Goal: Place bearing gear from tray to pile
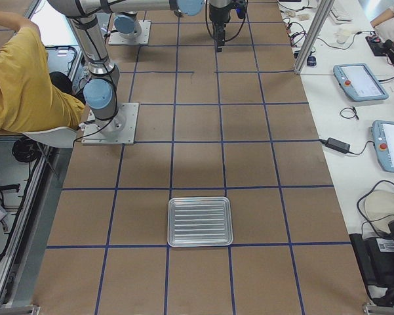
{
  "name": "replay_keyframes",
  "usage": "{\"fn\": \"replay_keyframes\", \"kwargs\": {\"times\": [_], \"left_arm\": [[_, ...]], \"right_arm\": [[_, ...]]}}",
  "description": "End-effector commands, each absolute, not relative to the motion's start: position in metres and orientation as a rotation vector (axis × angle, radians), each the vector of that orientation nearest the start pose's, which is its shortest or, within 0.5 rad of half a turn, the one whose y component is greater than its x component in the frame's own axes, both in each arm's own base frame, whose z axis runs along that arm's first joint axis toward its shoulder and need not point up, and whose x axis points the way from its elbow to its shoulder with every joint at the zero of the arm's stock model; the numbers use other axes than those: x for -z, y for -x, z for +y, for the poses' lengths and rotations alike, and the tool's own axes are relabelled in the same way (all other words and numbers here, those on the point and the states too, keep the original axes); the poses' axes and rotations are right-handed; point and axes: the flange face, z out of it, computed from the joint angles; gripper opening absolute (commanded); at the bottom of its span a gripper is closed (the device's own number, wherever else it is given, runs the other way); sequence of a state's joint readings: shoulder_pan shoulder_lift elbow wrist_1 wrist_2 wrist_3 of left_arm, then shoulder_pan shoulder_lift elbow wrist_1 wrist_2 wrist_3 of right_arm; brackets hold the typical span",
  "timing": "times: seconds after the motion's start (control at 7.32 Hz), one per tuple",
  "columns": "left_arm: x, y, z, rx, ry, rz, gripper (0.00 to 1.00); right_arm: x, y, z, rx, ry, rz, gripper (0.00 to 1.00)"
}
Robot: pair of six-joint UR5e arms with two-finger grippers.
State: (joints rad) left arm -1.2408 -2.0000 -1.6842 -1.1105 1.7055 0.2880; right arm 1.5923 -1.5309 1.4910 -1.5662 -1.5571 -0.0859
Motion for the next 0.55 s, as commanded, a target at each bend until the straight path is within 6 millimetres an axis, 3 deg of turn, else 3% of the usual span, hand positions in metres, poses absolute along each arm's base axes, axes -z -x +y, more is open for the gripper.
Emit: {"fn": "replay_keyframes", "kwargs": {"times": [0.0, 0.14, 0.41], "left_arm": [[-0.236, -0.211, -0.568, -0.293, 0.045, 3.016, 0.00], [-0.229, -0.245, -0.548, -0.340, 0.102, 3.040, 0.00], [-0.207, -0.254, -0.524, -0.417, 0.137, 3.062, 0.00]], "right_arm": [[-0.507, -0.146, -0.509, 0.056, 0.168, 3.122, 1.00], [-0.507, -0.146, -0.509, 0.056, 0.168, 3.122, 1.00], [-0.507, -0.146, -0.509, 0.056, 0.168, 3.122, 1.00]]}}
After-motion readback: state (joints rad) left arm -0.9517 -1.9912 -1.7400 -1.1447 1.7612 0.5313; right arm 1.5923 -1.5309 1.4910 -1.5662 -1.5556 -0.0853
